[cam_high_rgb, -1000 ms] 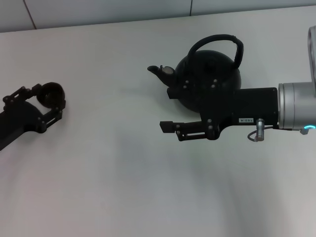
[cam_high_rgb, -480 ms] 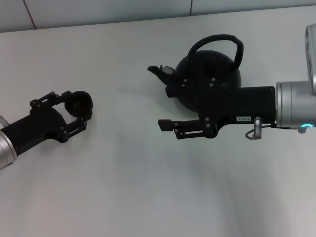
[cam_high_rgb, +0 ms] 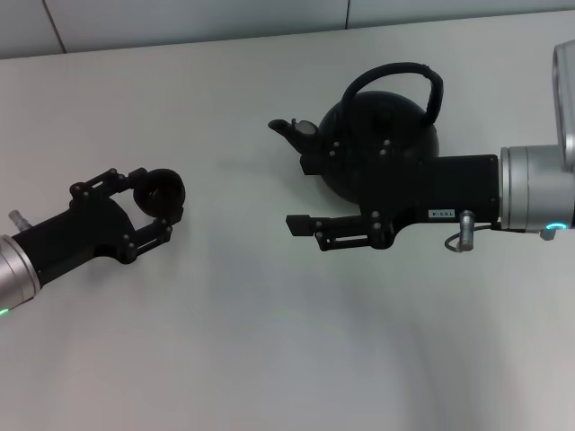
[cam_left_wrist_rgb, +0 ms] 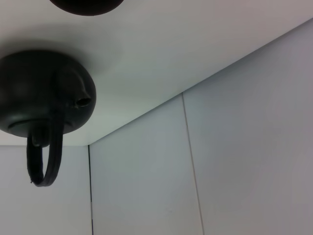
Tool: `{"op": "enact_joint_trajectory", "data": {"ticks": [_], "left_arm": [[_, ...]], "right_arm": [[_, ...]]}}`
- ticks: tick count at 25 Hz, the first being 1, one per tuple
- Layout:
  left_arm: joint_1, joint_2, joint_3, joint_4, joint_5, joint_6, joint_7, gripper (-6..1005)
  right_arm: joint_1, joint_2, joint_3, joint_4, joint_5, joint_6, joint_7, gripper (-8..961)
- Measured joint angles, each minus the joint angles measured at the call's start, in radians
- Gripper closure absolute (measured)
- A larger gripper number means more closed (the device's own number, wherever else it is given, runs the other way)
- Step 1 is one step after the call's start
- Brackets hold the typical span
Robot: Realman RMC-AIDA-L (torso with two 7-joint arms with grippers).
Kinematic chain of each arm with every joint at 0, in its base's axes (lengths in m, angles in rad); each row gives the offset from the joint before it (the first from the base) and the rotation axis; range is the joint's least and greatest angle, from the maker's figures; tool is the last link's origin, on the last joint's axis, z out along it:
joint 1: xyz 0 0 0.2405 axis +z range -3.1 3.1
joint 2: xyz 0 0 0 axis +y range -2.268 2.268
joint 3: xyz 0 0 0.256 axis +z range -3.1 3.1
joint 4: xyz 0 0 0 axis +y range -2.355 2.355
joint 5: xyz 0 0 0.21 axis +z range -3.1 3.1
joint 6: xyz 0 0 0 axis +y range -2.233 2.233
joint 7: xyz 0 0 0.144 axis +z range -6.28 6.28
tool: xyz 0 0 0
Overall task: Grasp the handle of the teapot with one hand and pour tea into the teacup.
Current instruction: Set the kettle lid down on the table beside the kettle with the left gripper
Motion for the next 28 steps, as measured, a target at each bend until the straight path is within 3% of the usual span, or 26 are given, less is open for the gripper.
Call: {"op": "enact_joint_trajectory", "data": {"ticks": [28], "left_arm": [[-0.025, -0.004, 0.104, -0.009, -0.002, 0.023, -0.001, 307]], "right_arm": [[0.01, -0.001, 0.005, 0.014, 0.0, 0.002, 0.0, 194]]}}
